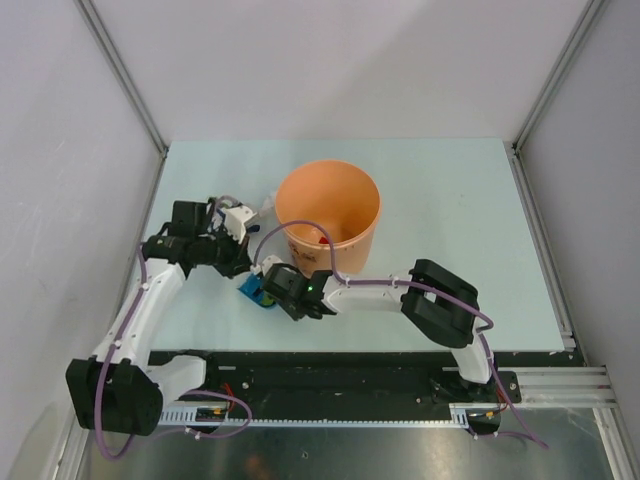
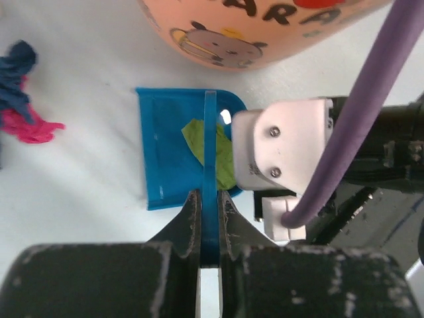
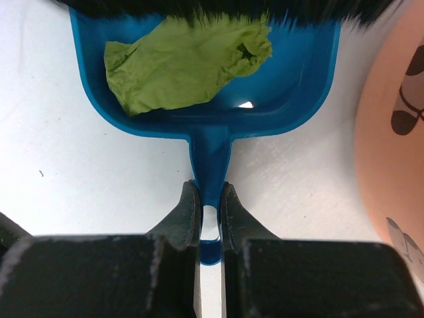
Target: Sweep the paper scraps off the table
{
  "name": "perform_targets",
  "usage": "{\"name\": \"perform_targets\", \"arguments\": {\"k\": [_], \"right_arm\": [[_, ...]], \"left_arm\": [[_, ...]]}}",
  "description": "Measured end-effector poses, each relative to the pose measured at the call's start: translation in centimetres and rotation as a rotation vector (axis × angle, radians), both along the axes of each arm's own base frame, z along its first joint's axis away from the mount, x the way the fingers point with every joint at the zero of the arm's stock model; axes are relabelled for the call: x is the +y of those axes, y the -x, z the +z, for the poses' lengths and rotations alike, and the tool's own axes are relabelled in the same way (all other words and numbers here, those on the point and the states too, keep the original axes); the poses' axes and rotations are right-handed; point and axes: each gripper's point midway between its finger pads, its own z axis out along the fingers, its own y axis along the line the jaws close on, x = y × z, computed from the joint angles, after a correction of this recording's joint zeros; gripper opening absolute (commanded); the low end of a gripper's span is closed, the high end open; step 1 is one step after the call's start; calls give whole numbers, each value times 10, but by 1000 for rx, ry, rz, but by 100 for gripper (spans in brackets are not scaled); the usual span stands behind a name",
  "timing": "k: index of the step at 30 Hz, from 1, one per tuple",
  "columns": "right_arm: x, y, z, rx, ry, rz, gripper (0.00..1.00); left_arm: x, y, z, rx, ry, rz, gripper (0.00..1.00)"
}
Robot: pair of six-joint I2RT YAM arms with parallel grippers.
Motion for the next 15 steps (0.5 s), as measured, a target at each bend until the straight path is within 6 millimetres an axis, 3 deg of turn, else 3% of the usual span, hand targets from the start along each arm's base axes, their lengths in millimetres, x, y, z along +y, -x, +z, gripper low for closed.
{"name": "perform_targets", "arguments": {"k": [4,8,12,15], "right_arm": [[2,5,1,-2,1,29,0],[5,23,5,-15,14,113,0],[13,54,18,-17,10,255,0],[16,85,39,-10,-7,387,0]], "left_arm": [[12,-8,15,-57,-58,49,0],[26,-18,34,-127,-118,99,0],[40,-28,53,-179,-156,145,0],[57,-44,68,-207,-169,205,0]]}}
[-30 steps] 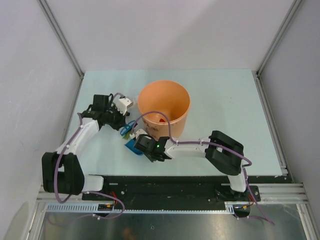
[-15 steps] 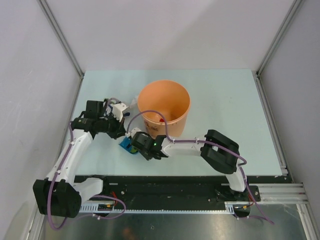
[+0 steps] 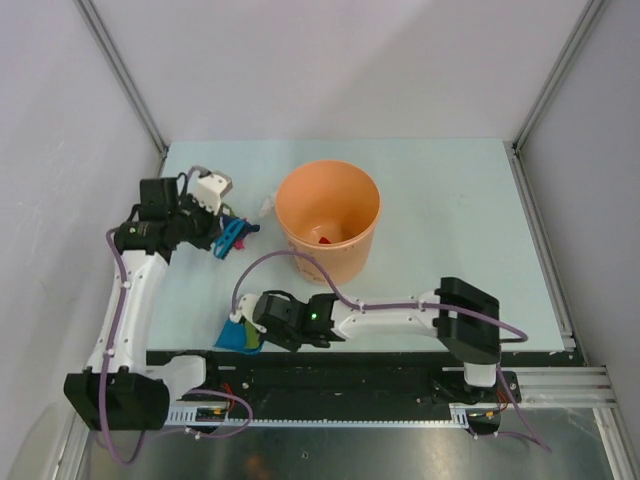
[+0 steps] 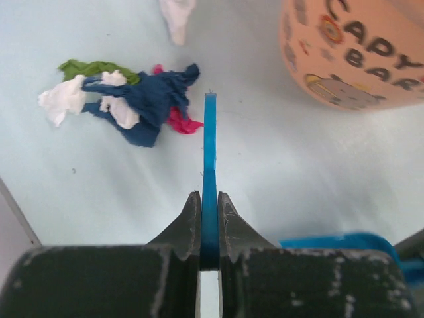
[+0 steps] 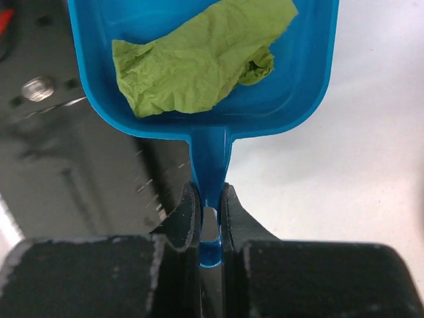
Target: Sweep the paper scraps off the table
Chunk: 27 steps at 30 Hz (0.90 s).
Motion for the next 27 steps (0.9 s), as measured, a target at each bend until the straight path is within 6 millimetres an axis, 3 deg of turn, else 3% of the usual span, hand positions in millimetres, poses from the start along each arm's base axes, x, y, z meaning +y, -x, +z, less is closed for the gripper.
{"name": "perform_targets", "arguments": {"k": [5,10,16,21,24,27], "right_arm": [[-11,33,48,32,-50,152,0],[-35,36,89,30,-50,186,0],[-40,24,151,-38,-65,157,0],[-56,-10,211,-135,-84,51,0],[-76,-55,246,-232,-96,-98,0],[-108,-104,265,-363,-55,-272,0]], "left_arm": [[19,-22,-1,10,-6,58,0],[21,-28,-16,56,-18,51,0],[23,-24,-37,93,-32,41,0],[23,-10,-57,135,-45,31,0],[23,1,-58,122,-51,24,0],[23,10,-50,74,-59,18,0]]}}
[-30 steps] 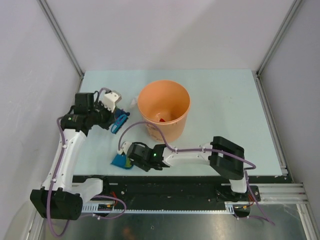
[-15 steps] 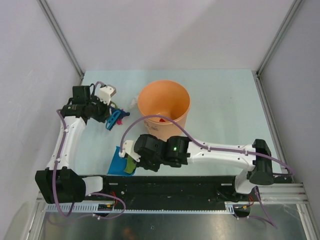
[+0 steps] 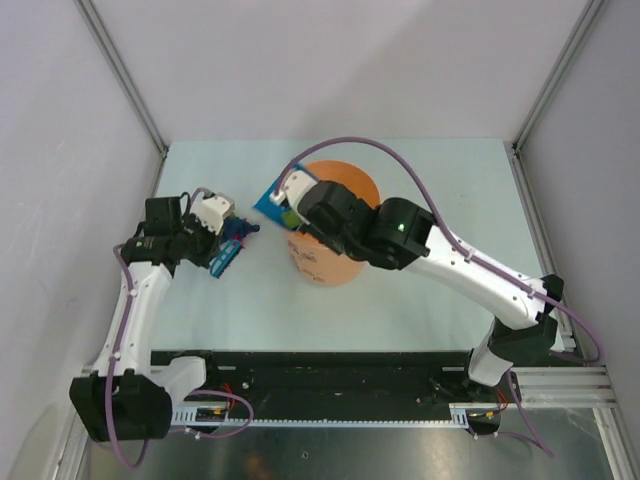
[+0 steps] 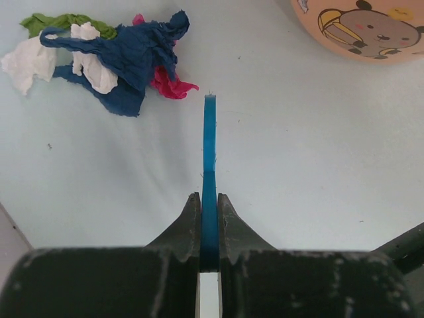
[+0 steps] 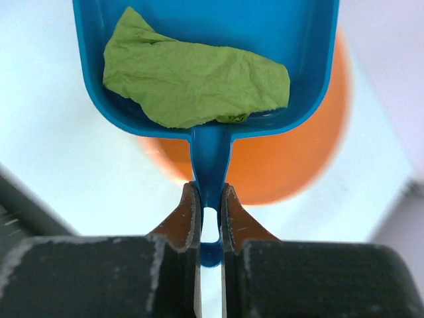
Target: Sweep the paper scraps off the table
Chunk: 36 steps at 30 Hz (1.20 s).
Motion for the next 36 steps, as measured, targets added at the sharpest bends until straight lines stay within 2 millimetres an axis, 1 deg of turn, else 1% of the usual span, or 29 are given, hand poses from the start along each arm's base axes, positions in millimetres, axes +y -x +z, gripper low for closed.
{"name": "perform_targets", "arguments": {"k": [2,4,5,7,10,13,15,17,19,23,26,29,32,36], "right_arm": [[-26,-28,6,-93,69,-110,0],[-48,-49,9,-189,165,-194,0],[-59,-58,9,-242,233,-230,0],[-74,-71,4,-344,387,-262,0],[-83,-84,-7,-474,613,-244,0],[-86,-90,-24,-606,825,-172,0],[-85,-90,-26,-677,913,-121,0],[-82,-89,-18,-741,964,-84,0],[-84,-87,-3,-806,972,-77,0],[-93,-83,38,-911,953,-125,0],[-99,-82,60,-963,915,-183,0],[-102,-78,78,-1014,821,-257,0],[-95,-65,92,-1036,680,-292,0],[-62,-41,101,-981,395,-227,0]], "left_arm": [[0,4,5,-28,-5,-4,0],[0,6,5,-34,-6,-5,0],[0,7,4,-32,-7,-5,0],[0,8,1,-22,-7,-5,0],[0,9,-1,-15,-6,-5,0],[0,9,-1,-15,-6,-6,0],[0,9,-1,-15,-6,-6,0],[0,9,-1,-15,-6,-6,0],[0,10,-1,-15,-6,-6,0],[0,9,-1,-17,-10,-11,0],[0,9,-1,-18,-11,-11,0],[0,9,-1,-18,-10,-11,0],[-1,8,3,-15,-3,-13,0],[-2,-13,25,-49,22,11,0]]}}
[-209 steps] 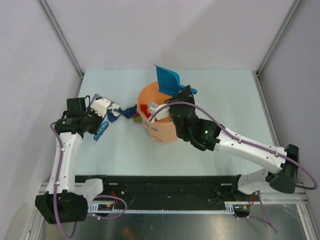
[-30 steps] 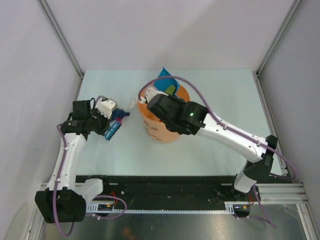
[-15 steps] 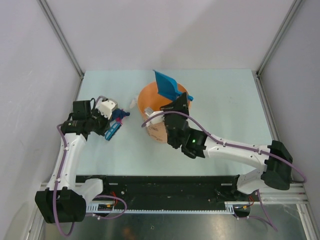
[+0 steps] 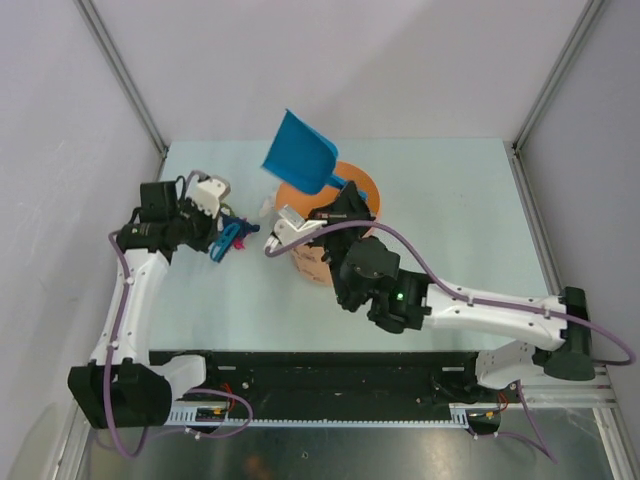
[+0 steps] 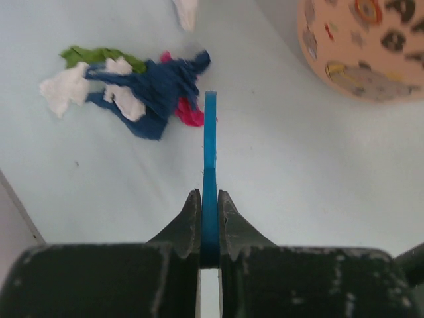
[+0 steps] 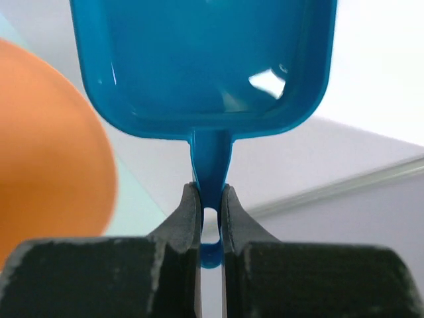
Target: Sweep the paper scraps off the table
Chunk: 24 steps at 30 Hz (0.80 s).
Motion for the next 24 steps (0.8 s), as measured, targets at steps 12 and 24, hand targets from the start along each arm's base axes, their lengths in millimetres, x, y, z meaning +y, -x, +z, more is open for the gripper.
{"name": "perform_targets", "arguments": {"k": [12,24], "right_arm": [[89,71,-64,640,-476,662,0],[130,129,-261,1385,-243,581,0]], "left_arm": [[9,-93,40,-103,36,131,0],[-17,-126,-53,114,16,70,0]]}}
